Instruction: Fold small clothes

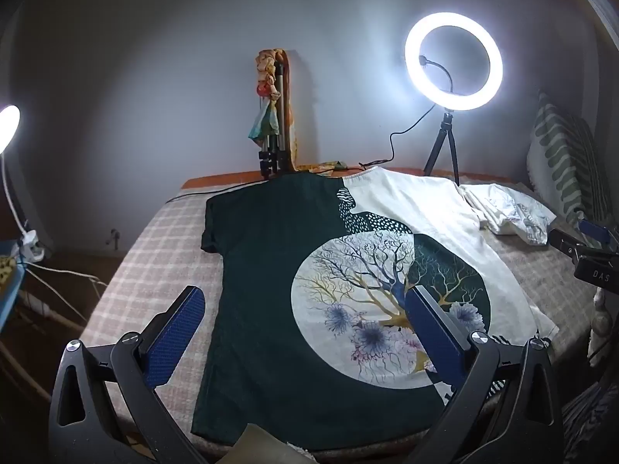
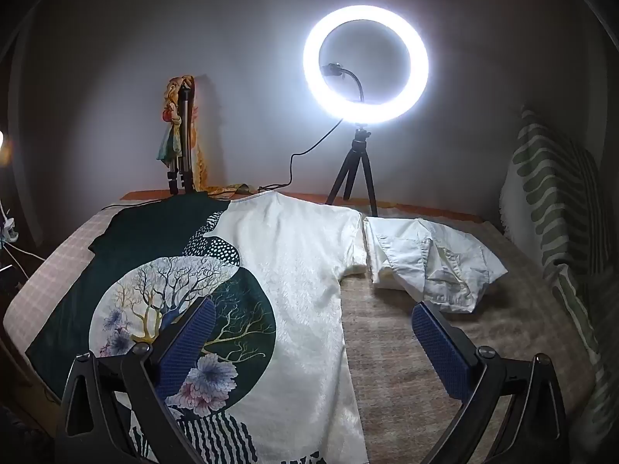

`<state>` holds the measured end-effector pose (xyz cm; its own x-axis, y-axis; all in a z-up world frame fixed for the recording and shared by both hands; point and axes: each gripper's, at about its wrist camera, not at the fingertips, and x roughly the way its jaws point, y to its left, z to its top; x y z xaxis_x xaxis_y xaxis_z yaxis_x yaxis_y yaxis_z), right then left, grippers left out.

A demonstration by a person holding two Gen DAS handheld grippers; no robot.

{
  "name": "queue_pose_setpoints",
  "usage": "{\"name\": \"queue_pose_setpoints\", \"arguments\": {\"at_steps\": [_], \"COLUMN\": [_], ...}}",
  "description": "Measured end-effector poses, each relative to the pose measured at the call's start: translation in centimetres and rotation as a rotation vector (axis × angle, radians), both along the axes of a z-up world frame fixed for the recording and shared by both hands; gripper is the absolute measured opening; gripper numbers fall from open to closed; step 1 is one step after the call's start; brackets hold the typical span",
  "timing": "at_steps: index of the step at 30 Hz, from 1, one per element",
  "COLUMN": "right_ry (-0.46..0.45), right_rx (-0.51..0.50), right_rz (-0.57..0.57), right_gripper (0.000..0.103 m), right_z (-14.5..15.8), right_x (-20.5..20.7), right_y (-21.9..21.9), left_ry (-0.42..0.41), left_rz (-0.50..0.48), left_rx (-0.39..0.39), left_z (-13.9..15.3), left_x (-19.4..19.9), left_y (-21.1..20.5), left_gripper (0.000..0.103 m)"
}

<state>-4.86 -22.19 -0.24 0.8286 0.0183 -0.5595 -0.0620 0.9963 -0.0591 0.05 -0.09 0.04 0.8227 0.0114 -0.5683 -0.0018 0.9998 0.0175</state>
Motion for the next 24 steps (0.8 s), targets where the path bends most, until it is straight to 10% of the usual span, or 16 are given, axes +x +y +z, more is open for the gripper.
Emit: {"name": "queue_pose_setpoints", "arguments": {"at_steps": [24], "right_ry": [0.005], "right_rx": [0.004], "right_rz": [0.002], "right_gripper": [0.103], "right_z": [-0.09], "right_x": [0.19], "right_y": [-0.15], "left_ry": [-0.036], "left_rz": [0.012], "left_rx": [0.001], "left_z": [0.50], "left_x": [-0.61], "left_y": [0.14], "left_gripper": [0.103]}}
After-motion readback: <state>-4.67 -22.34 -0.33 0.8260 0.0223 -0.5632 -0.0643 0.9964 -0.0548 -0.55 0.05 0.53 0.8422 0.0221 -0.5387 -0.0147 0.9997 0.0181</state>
